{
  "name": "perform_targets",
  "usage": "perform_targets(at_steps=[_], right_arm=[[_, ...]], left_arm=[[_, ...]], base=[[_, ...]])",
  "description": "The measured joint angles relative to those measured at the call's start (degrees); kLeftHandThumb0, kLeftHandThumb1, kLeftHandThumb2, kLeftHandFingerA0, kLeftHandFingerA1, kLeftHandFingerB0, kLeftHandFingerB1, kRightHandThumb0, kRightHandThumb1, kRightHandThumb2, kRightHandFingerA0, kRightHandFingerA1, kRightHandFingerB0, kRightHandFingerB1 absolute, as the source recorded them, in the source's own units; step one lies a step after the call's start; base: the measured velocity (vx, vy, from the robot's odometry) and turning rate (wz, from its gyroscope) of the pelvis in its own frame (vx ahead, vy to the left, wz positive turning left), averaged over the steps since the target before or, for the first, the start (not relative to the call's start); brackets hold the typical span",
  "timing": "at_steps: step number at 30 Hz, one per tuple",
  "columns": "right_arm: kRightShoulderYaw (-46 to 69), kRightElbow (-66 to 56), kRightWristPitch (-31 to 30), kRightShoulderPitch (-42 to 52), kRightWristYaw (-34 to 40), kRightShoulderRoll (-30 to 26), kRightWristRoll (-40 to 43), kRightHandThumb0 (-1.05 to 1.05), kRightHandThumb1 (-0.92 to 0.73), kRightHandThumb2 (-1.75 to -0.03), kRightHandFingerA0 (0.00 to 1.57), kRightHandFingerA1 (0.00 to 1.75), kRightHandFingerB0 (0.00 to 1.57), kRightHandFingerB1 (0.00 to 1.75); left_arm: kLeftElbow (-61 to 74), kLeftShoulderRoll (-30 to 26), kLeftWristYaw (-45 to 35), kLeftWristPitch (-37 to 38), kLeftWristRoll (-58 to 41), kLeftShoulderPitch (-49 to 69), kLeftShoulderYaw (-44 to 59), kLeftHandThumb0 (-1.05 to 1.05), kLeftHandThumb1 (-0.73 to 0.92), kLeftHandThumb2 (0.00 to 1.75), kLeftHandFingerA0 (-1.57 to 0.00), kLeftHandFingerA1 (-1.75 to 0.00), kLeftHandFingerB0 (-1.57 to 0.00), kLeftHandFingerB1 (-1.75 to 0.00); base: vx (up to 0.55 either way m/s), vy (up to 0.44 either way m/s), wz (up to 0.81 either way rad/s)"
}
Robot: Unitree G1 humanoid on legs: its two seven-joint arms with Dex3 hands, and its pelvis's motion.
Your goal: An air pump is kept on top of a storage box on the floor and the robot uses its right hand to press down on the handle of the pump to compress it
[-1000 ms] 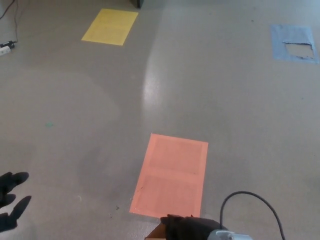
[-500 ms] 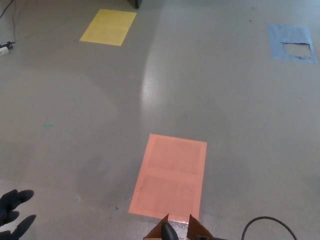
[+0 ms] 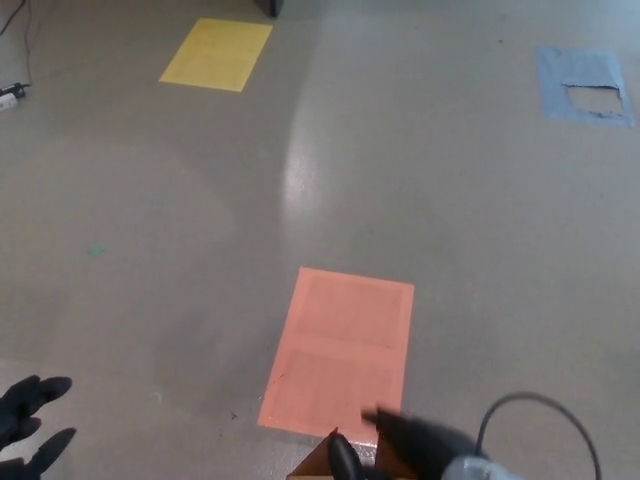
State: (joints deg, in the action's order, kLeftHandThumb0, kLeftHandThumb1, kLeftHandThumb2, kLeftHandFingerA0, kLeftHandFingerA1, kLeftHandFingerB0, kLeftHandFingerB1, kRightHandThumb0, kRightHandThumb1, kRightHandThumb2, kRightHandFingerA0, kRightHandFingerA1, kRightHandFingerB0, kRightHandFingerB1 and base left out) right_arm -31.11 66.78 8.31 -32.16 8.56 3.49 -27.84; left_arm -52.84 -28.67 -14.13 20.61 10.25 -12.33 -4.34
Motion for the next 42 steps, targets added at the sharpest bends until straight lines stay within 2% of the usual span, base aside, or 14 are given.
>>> perform_targets(at_steps=[3,5,6,16,17,20,22,23,26,34,35,37,38,42], right_arm=[[3.7,-6.6,1.1,-0.5,-0.2,-1.9,1.2,-0.72,-0.75,-1.03,0.05,0.37,0.05,0.26],[6.2,-10.6,1.5,-0.4,-0.4,-3.0,1.8,-0.73,-0.76,-1.04,0.05,0.35,0.05,0.27],[6.8,-11.3,1.6,-0.4,-0.5,-3.2,2.0,-0.76,-0.77,-1.06,0.07,0.37,0.07,0.29],[23.8,-15.2,6.2,5.7,1.7,-13.7,7.3,-0.31,-0.65,-1.13,0.0,0.46,0.0,0.45],[24.1,-13.4,6.3,5.9,2.0,-14.4,7.4,-0.54,-0.88,-0.67,0.21,0.31,0.18,0.29],[25.6,-6.5,6.3,5.9,3.1,-16.0,7.8,-0.59,-0.89,-0.67,0.22,0.31,0.18,0.28],[26.2,-4.0,6.2,5.9,3.4,-16.4,8.0,-0.32,-0.62,-1.12,0.0,0.46,0.0,0.45],[27.7,-0.6,5.7,5.9,3.6,-16.5,8.5,-0.32,-0.63,-1.13,0.0,0.46,0.0,0.46],[30.6,4.7,4.0,6.6,3.5,-16.6,9.9,-0.66,-0.74,-1.03,0.05,0.38,0.04,0.32],[33.7,9.9,-1.4,12.4,0.2,-16.4,12.1,-0.64,-0.76,-1.03,0.04,0.36,0.04,0.32],[33.6,10.0,-1.6,12.7,-0.1,-16.4,12.2,-0.64,-0.75,-1.03,0.04,0.34,0.04,0.31],[33.4,10.1,-2.2,13.8,-1.1,-16.4,12.3,-0.66,-0.75,-1.04,0.04,0.35,0.04,0.31],[33.4,10.1,-2.2,13.8,-1.1,-16.4,12.3,-0.66,-0.75,-1.04,0.05,0.36,0.05,0.33],[32.4,10.1,-2.9,13.9,-2.6,-16.5,12.3,-0.65,-0.76,-1.04,0.05,0.39,0.04,0.32]], left_arm=[[0.0,-0.1,0.0,0.0,0.0,-0.2,0.0,-0.71,0.77,1.09,-0.05,-0.43,-0.07,-0.34],[0.0,-0.1,0.0,0.0,0.0,-0.4,0.0,-0.68,0.92,0.73,-0.12,-0.32,-0.1,-0.25],[0.0,-0.1,0.0,0.0,0.0,-0.4,0.0,-0.7,0.76,1.08,-0.07,-0.44,-0.04,-0.36],[-2.4,0.0,0.1,0.0,0.0,0.9,0.3,-0.34,0.59,1.14,0.0,-0.47,0.0,-0.47],[-2.7,0.0,0.1,0.0,0.0,1.1,0.3,-0.34,0.59,1.14,0.0,-0.47,0.0,-0.47],[-3.5,0.1,0.1,0.0,-0.2,1.2,0.7,-0.33,0.6,1.14,0.0,-0.47,0.0,-0.47],[-3.6,0.2,0.2,0.0,-0.2,1.4,0.8,-0.33,0.6,1.14,-0.01,-0.48,0.0,-0.47],[-3.6,0.2,0.2,0.0,-0.3,1.9,1.0,-0.74,0.82,0.92,-0.09,-0.38,-0.1,-0.37],[-3.4,-0.1,0.1,0.1,-0.3,3.0,1.6,-0.34,0.6,1.14,-0.01,-0.48,0.0,-0.47],[-2.5,-2.3,-0.7,0.2,-0.2,5.1,1.8,-0.34,0.58,1.13,0.0,-0.46,0.0,-0.46],[-2.5,-2.3,-0.7,0.2,-0.2,5.2,1.7,-0.69,0.92,0.69,-0.23,-0.33,-0.16,-0.28],[-2.2,-2.5,-0.7,0.2,0.1,5.3,1.2,-0.34,0.58,1.13,-0.01,-0.47,-0.01,-0.46],[-2.2,-2.5,-0.7,0.2,0.1,5.3,1.2,-0.67,0.92,0.69,-0.24,-0.33,-0.16,-0.29],[-1.7,-2.5,-0.6,0.2,0.7,5.3,0.0,-0.67,0.92,0.7,-0.25,-0.34,-0.17,-0.29]], base=[[0.0,0.0,0.0],[0.0,0.0,0.0],[0.0,0.0,0.0],[0.0,0.0,0.0],[0.0,0.0,0.0],[0.0,0.0,0.0],[0.0,0.0,0.0],[0.0,0.0,0.0],[0.0,0.0,0.0],[0.0,0.0,0.0],[0.0,0.0,0.0],[0.0,0.0,0.0],[0.0,0.0,0.0],[0.0,0.0,0.0]])
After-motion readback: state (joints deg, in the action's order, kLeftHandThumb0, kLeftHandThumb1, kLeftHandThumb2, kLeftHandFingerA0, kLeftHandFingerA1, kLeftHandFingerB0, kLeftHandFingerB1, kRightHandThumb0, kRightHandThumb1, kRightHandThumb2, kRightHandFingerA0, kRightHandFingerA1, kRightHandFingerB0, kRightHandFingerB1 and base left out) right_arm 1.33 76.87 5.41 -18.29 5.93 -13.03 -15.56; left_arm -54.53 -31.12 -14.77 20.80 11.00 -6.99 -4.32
